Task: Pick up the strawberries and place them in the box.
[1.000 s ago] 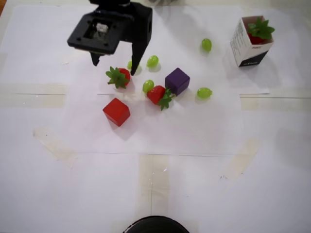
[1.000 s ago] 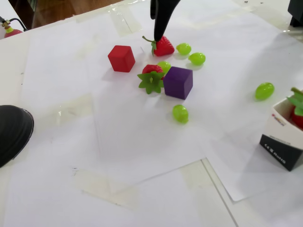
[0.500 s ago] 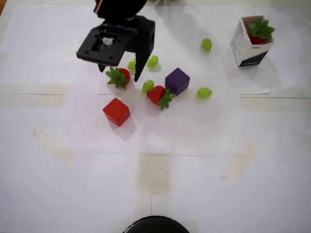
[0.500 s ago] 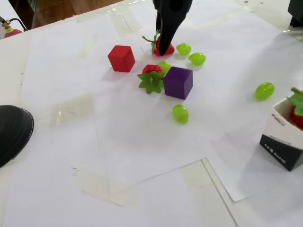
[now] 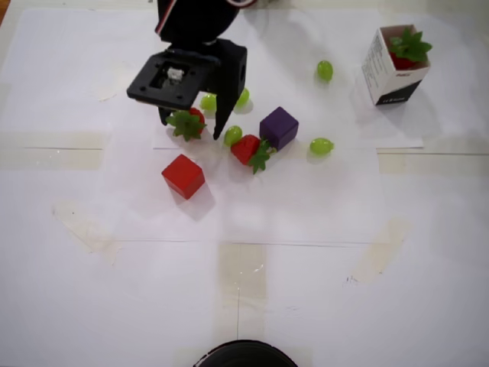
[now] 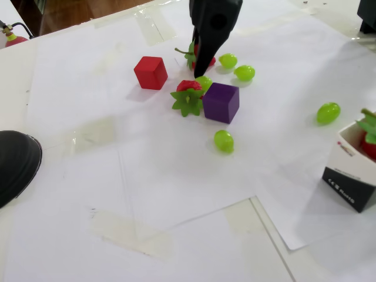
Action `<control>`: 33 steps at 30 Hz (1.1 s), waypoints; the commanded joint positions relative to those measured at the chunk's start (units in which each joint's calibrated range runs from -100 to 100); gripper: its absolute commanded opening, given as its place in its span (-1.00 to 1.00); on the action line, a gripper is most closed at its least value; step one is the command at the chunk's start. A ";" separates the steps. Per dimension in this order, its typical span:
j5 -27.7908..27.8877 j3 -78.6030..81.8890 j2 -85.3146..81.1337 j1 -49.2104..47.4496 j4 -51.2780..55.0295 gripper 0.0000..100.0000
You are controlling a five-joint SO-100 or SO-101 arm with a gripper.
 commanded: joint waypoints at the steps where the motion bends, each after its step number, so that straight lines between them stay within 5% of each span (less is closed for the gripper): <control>1: -0.15 0.34 -0.19 0.47 -1.36 -0.46; 33: 2.44 1.88 -2.17 1.14 -3.57 -0.72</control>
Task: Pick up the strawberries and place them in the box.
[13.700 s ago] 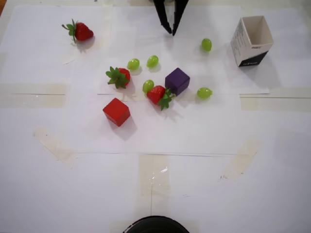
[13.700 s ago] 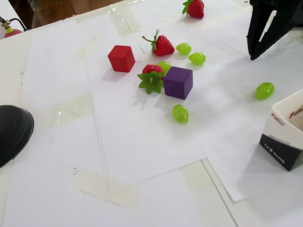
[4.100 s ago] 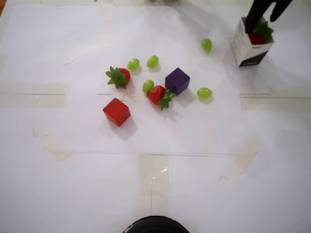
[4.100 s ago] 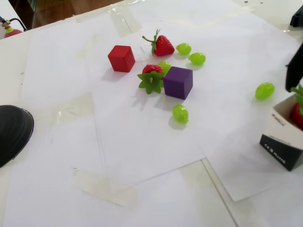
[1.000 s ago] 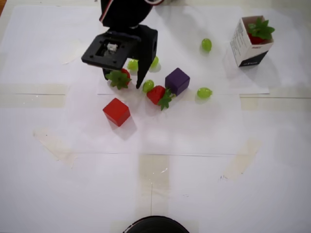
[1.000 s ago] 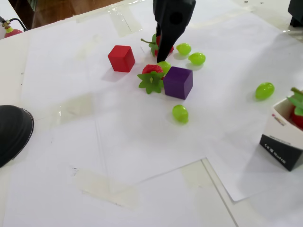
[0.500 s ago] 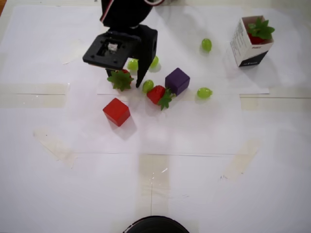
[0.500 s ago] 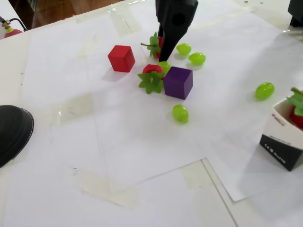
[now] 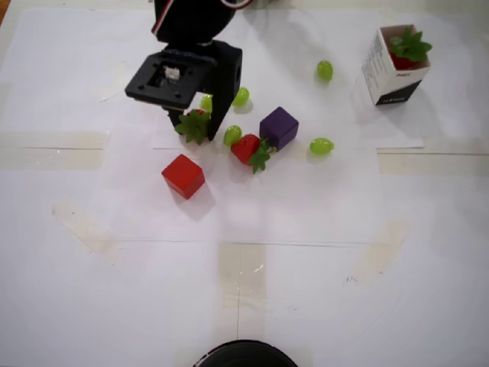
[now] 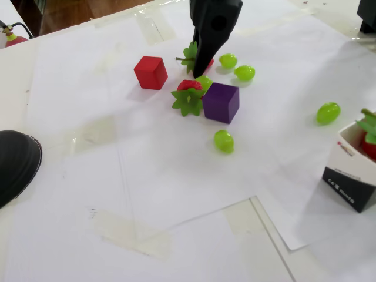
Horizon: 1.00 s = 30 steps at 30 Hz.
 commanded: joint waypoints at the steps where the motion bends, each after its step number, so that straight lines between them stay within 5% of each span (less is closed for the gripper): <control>1: 0.83 0.07 -2.25 0.09 -0.56 -0.73; 9: 3.47 -3.74 -2.94 0.31 3.85 -0.74; 30: 9.47 -40.74 -4.49 -1.46 42.00 -0.79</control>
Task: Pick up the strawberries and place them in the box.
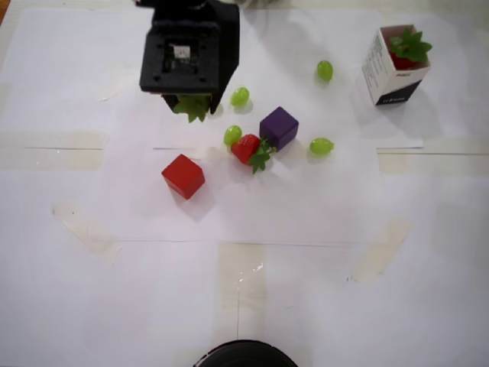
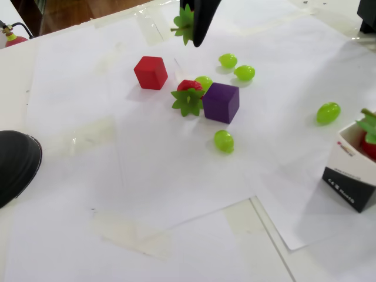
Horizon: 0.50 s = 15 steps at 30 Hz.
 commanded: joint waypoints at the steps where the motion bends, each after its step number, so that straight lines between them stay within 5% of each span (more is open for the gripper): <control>1: 0.78 -15.96 -4.75 -1.52 13.25 -0.79; 15: -1.17 -31.69 -9.13 -18.51 32.94 -0.79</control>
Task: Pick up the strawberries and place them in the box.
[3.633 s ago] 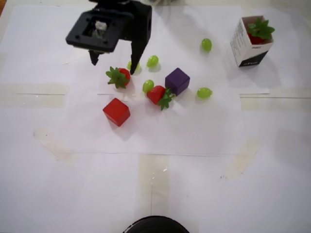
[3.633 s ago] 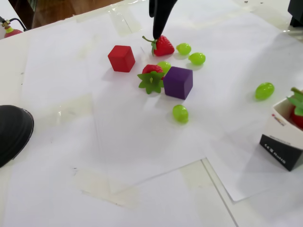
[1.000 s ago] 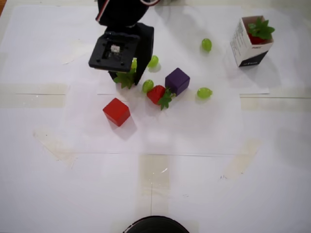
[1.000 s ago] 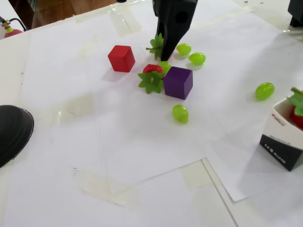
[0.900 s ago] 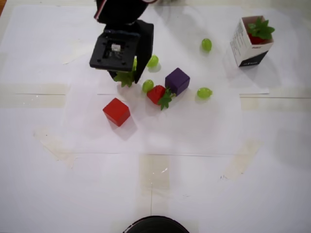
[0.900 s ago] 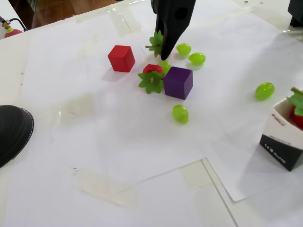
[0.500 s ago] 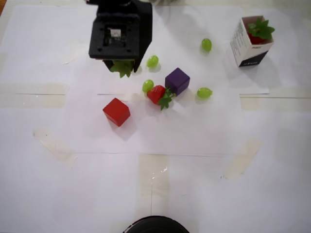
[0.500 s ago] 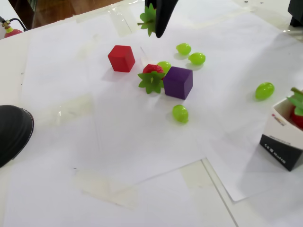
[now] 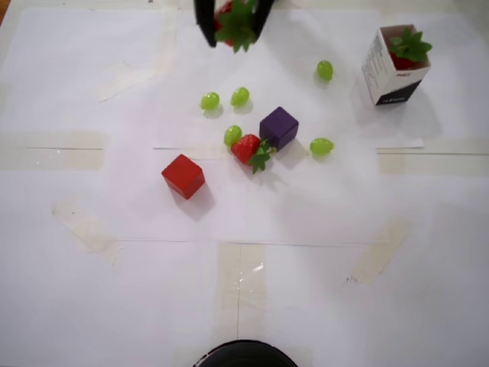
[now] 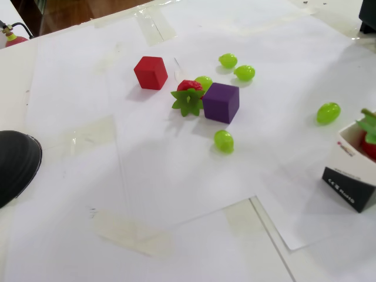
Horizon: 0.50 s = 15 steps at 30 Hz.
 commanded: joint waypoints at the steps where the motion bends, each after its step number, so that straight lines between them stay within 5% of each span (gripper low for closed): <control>1: -1.66 -5.44 -4.97 -9.32 4.27 -0.79; 15: -9.43 0.19 -1.36 -30.50 2.55 -0.79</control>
